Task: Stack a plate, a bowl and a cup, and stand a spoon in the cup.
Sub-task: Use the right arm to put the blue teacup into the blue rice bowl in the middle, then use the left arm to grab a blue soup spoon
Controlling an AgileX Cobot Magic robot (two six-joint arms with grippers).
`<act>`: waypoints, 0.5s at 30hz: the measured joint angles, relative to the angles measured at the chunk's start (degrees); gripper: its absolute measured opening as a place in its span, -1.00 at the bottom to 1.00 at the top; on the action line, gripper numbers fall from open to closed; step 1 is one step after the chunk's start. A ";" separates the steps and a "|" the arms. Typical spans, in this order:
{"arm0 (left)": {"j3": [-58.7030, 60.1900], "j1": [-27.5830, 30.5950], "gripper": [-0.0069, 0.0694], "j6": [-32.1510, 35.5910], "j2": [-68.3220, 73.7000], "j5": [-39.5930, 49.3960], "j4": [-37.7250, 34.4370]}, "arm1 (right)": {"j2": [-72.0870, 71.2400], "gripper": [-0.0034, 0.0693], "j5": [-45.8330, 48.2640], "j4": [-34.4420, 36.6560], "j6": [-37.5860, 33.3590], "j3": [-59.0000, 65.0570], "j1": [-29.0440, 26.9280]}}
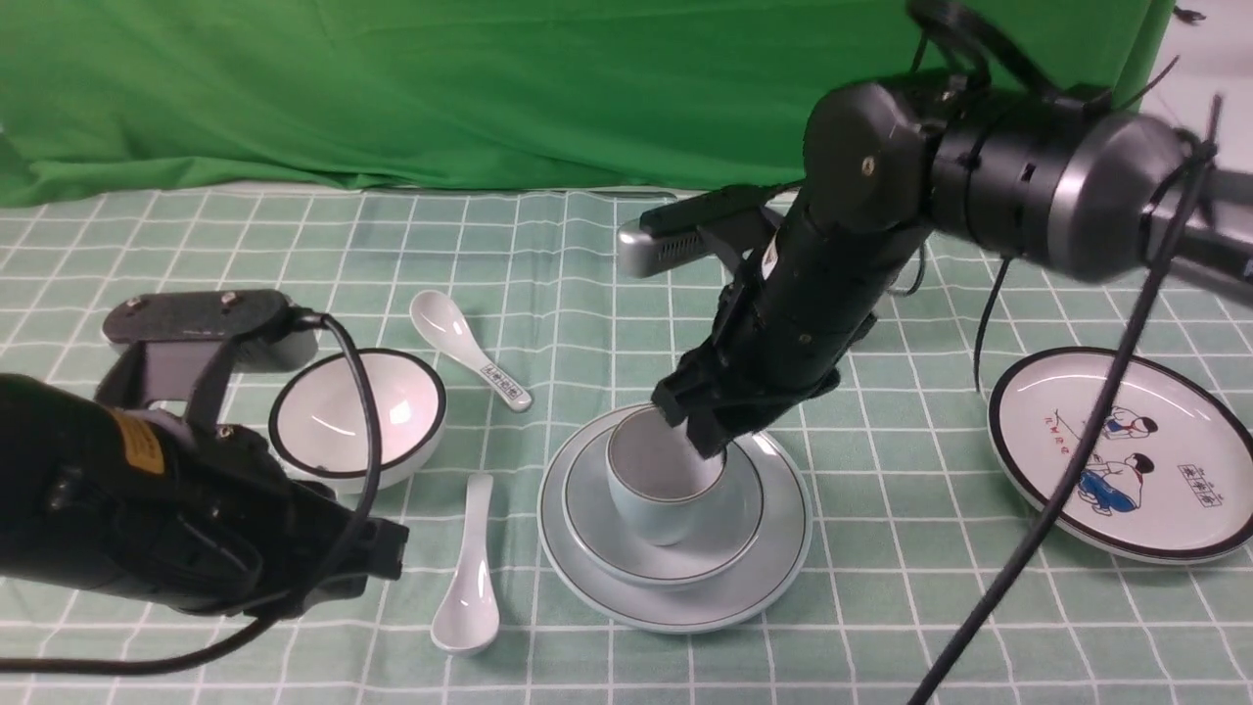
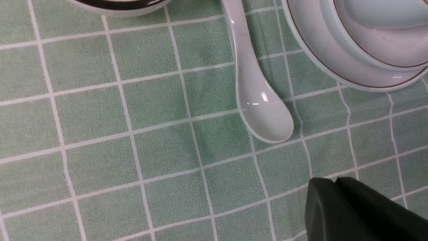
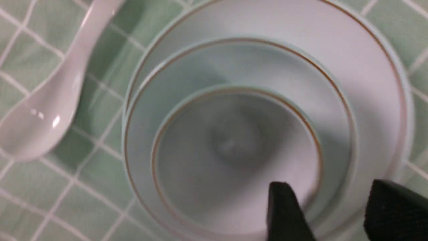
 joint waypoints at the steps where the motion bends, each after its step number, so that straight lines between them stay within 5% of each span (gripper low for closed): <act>1: -1.33 0.00 -0.80 -1.09 1.51 -0.02 -0.01 | -1.80 -0.09 1.91 -1.78 0.06 -1.06 0.00; 6: -8.79 0.00 -0.80 -3.65 11.02 0.82 0.56 | -14.88 -0.72 7.68 -10.75 3.11 -2.79 -0.72; 15: -21.21 0.00 -0.71 -7.96 31.67 4.09 3.79 | -40.14 -0.84 11.41 -13.12 4.31 1.74 -8.76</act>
